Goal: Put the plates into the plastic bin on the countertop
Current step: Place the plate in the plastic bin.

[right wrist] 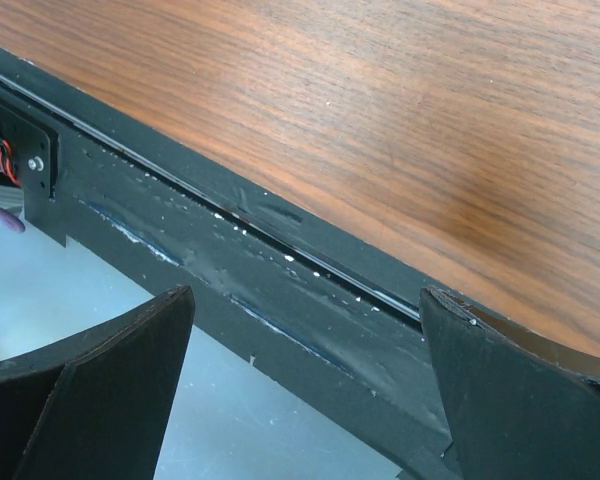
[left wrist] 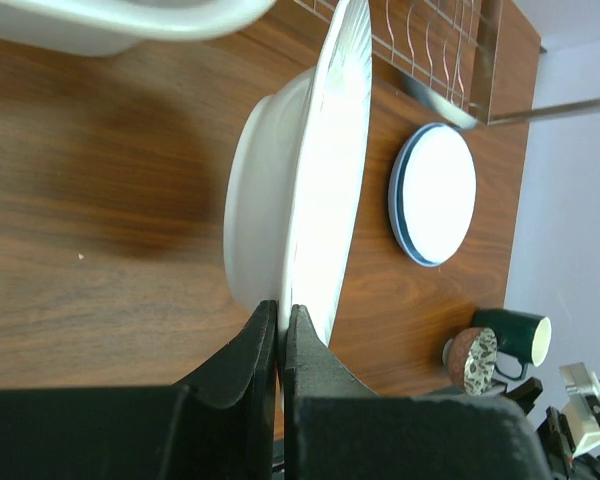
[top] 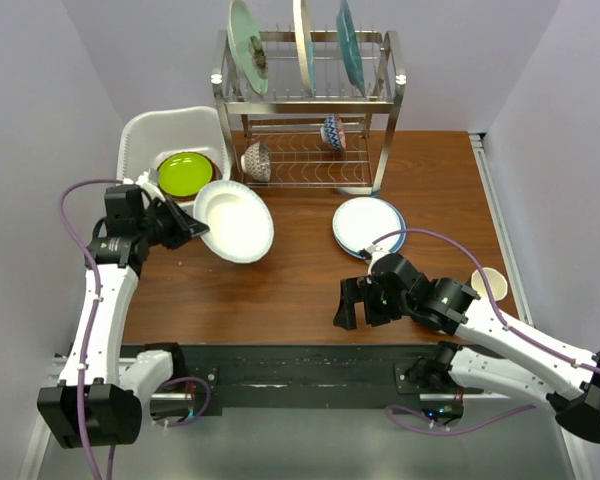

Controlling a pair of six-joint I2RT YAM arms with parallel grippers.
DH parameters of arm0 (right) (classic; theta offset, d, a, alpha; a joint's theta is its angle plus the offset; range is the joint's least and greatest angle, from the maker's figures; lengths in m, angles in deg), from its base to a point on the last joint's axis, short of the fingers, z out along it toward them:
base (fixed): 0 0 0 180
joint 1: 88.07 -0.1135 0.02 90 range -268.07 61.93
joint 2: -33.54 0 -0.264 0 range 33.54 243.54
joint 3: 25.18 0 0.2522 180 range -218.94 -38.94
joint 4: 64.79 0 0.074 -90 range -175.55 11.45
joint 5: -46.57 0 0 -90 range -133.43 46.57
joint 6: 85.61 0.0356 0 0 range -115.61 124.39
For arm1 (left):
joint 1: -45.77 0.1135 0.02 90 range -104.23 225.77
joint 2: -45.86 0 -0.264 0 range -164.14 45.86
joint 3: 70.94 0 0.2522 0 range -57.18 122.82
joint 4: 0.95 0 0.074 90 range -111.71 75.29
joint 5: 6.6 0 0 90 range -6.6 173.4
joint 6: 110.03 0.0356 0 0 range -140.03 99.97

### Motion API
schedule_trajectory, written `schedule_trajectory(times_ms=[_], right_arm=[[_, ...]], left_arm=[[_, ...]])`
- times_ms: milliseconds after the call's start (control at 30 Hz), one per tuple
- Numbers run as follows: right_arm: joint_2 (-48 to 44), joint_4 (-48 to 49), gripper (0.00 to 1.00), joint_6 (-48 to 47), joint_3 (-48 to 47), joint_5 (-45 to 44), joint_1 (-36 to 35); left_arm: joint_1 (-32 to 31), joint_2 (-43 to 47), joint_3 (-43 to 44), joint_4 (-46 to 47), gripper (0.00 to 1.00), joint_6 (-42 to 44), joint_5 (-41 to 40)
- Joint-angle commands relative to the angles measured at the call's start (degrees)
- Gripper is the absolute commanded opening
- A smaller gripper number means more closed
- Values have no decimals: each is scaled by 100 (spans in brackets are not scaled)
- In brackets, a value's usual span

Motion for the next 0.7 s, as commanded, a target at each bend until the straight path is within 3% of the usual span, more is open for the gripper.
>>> schedule_trajectory(times_ms=[0,667], right_arm=[[45,146,99,-12,4,80,-2],[97,146,99,-83,118,27,-2]], left_arm=[[188,26,645,487,0,83,498],[1338,-844,1481,1233,0,-514,779]])
